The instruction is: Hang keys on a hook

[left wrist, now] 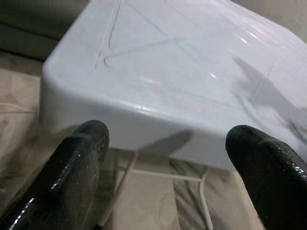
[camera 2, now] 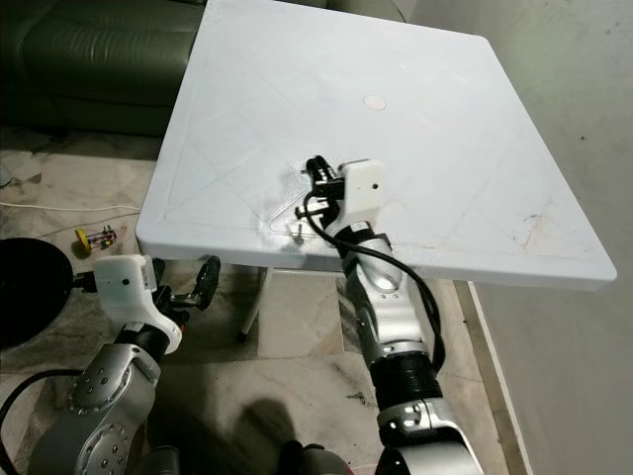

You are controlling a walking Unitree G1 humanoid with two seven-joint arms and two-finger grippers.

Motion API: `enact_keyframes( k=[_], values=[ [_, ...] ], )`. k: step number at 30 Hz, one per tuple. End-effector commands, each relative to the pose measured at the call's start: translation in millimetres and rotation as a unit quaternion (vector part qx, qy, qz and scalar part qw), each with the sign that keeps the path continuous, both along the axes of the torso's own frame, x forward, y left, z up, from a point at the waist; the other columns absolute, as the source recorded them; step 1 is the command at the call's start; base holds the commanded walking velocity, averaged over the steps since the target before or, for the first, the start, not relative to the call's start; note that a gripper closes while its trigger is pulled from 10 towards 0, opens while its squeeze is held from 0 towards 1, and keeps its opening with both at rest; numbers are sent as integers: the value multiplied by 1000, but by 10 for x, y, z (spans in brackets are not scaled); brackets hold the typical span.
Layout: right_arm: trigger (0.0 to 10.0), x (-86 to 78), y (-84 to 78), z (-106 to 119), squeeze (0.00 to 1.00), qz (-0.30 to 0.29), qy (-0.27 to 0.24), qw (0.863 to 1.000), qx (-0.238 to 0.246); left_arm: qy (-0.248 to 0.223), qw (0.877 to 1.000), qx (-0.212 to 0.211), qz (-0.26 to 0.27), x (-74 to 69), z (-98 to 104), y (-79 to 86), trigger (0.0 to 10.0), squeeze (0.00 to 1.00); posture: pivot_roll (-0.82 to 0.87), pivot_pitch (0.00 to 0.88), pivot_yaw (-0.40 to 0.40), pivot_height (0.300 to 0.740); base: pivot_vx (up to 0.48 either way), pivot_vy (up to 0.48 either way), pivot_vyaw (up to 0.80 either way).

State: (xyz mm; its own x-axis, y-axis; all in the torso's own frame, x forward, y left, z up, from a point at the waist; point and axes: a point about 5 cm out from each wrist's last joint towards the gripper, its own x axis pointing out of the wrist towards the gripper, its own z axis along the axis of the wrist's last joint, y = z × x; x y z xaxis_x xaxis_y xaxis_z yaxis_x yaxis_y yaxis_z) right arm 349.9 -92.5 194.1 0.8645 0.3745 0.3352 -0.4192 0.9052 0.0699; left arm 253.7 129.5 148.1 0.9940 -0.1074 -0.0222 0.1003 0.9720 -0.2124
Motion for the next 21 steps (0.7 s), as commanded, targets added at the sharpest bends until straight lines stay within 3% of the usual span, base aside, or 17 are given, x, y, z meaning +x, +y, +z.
enact_keyframes(
  k=[1,4,10,18,21],
  values=[
    [10000,-26,-131,30,0,-12,-4,1000,1,3,1000,0,10,26,-29,-6,10000,0,97,161,-194,740,0,0,0],
    [10000,-29,-234,21,0,-34,13,999,-14,-4,1000,1,28,133,-4,48,10000,0,88,152,-199,740,0,0,0],
    [10000,-11,-514,-85,0,-106,111,988,8,-15,998,-13,61,305,70,225,10000,0,73,136,-199,740,0,0,0],
    [10000,-194,-595,-138,0,-104,117,987,17,-27,998,-24,60,356,105,351,10000,0,48,108,-185,740,0,0,0],
    [10000,-249,-601,-162,0,-107,113,988,0,-30,997,-29,57,372,115,347,10000,0,45,111,-189,740,0,0,0]
  ],
)
